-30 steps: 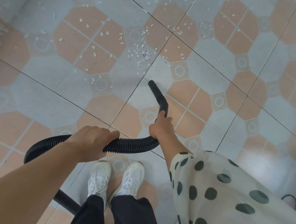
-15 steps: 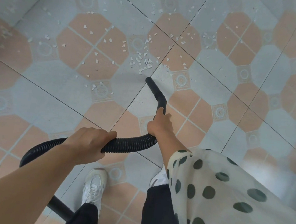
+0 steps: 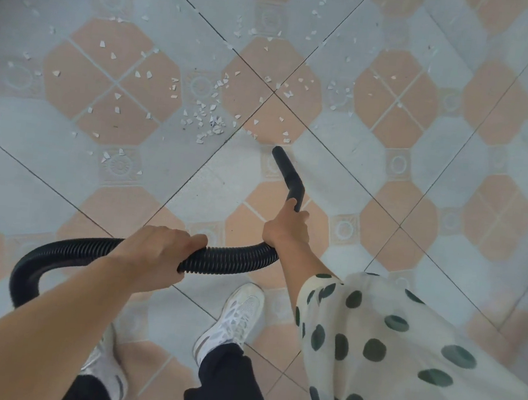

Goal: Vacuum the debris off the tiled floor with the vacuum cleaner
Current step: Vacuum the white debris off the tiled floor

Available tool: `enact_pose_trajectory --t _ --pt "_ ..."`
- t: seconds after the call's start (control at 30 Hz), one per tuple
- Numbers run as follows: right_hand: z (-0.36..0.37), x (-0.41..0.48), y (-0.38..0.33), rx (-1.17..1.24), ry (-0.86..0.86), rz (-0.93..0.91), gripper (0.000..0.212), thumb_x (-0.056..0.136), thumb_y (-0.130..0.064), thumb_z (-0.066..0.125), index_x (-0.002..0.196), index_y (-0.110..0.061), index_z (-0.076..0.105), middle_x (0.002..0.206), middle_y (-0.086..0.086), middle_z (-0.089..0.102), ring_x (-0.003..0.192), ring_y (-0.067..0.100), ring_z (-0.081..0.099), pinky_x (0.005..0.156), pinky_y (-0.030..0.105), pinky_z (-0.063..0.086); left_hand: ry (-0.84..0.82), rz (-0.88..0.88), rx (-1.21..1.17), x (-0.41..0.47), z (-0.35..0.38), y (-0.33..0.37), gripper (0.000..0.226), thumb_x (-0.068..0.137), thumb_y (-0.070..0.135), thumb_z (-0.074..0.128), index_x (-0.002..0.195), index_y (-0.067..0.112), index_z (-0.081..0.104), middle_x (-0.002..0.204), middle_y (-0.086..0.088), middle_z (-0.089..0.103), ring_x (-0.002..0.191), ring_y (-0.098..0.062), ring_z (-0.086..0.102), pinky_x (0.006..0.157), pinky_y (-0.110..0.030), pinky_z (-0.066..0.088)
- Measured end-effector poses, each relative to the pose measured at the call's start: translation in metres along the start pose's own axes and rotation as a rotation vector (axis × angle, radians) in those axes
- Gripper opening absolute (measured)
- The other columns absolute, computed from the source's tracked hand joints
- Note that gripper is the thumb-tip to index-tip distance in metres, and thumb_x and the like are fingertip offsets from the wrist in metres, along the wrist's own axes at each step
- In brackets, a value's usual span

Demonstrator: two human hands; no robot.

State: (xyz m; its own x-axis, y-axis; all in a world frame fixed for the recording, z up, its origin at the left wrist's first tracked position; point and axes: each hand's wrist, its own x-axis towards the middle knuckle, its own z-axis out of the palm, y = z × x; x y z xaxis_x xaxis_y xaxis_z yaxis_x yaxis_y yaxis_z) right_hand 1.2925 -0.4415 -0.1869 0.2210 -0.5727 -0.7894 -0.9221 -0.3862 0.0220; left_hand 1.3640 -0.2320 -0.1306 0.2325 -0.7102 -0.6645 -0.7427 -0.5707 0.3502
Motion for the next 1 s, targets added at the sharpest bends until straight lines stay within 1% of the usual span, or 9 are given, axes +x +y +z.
enact_pose_trajectory --t 0.1,0.23,0.33,0.43,0.6,0.7,0.77,0.87,1.0 --pt "-0.023 0.019 0.011 0.016 -0.01 -0.008 0.084 0.092 -0.01 0.053 0.156 -0.017 0.0 0.141 0.018 0.026 0.102 0.033 0.058 0.082 0.04 0.055 0.01 0.001 0.001 0.021 -0.014 0.017 0.017 0.084 0.022 0.046 0.098 0.028 0.037 0.086 0.005 0.055 0.08 -0.024 0.057 0.066 -0.032 0.044" --pt "-0.042 0.036 0.019 0.005 0.005 -0.024 0.083 0.092 -0.009 0.052 0.157 -0.018 0.0 0.142 0.017 0.025 0.094 0.03 0.056 0.079 0.039 0.056 0.017 0.001 0.013 0.041 -0.024 0.034 0.022 0.084 0.022 0.046 0.104 0.029 0.039 0.084 0.007 0.05 0.079 -0.023 0.055 0.063 -0.03 0.039" --pt "-0.045 0.038 0.023 -0.005 0.011 -0.046 0.085 0.092 -0.007 0.052 0.157 -0.019 -0.001 0.142 0.017 0.026 0.088 0.029 0.053 0.074 0.037 0.055 0.007 0.006 0.018 0.044 -0.022 0.04 0.024 0.085 0.022 0.045 0.106 0.028 0.038 0.088 0.006 0.054 0.081 -0.022 0.057 0.064 -0.03 0.04" --pt "-0.036 0.027 0.031 -0.034 -0.026 -0.068 0.085 0.092 -0.007 0.051 0.157 -0.019 -0.003 0.143 0.017 0.024 0.087 0.027 0.051 0.069 0.035 0.051 -0.029 0.035 0.039 0.039 -0.016 0.042 0.022 0.085 0.022 0.045 0.105 0.028 0.038 0.086 0.007 0.054 0.079 -0.02 0.056 0.06 -0.028 0.036" --pt "-0.013 0.006 0.051 0.011 -0.079 -0.05 0.083 0.095 -0.01 0.049 0.157 -0.019 -0.005 0.145 0.017 0.024 0.101 0.032 0.057 0.069 0.034 0.045 -0.08 0.094 0.087 0.024 -0.009 0.042 0.018 0.085 0.021 0.044 0.098 0.03 0.037 0.073 0.008 0.044 0.07 -0.017 0.051 0.048 -0.024 0.023" --pt "-0.007 0.001 0.062 0.073 -0.076 0.016 0.083 0.095 -0.011 0.05 0.157 -0.017 -0.005 0.143 0.016 0.024 0.097 0.029 0.054 0.068 0.033 0.045 -0.057 0.128 0.118 0.023 -0.009 0.044 0.019 0.085 0.022 0.045 0.103 0.028 0.041 0.076 0.008 0.046 0.068 -0.018 0.048 0.048 -0.023 0.021" --pt "-0.006 0.001 0.069 0.111 -0.053 0.05 0.083 0.095 -0.011 0.051 0.157 -0.017 -0.005 0.142 0.016 0.025 0.095 0.028 0.053 0.068 0.033 0.046 -0.033 0.153 0.136 0.026 -0.007 0.047 0.021 0.085 0.022 0.046 0.106 0.027 0.043 0.076 0.009 0.045 0.068 -0.018 0.047 0.048 -0.023 0.022" --pt "-0.011 0.009 0.074 0.146 -0.022 0.063 0.084 0.093 -0.009 0.052 0.157 -0.018 -0.003 0.141 0.016 0.025 0.101 0.031 0.055 0.072 0.036 0.051 -0.02 0.179 0.135 0.034 -0.005 0.053 0.023 0.084 0.021 0.047 0.106 0.025 0.043 0.073 0.007 0.043 0.071 -0.021 0.052 0.054 -0.028 0.03" --pt "-0.011 0.014 0.078 0.164 0.003 0.061 0.084 0.092 -0.008 0.053 0.156 -0.018 0.0 0.142 0.016 0.025 0.103 0.032 0.055 0.075 0.037 0.052 -0.014 0.178 0.166 0.041 -0.003 0.055 0.023 0.083 0.021 0.047 0.104 0.027 0.04 0.073 0.008 0.043 0.069 -0.02 0.048 0.051 -0.026 0.027"
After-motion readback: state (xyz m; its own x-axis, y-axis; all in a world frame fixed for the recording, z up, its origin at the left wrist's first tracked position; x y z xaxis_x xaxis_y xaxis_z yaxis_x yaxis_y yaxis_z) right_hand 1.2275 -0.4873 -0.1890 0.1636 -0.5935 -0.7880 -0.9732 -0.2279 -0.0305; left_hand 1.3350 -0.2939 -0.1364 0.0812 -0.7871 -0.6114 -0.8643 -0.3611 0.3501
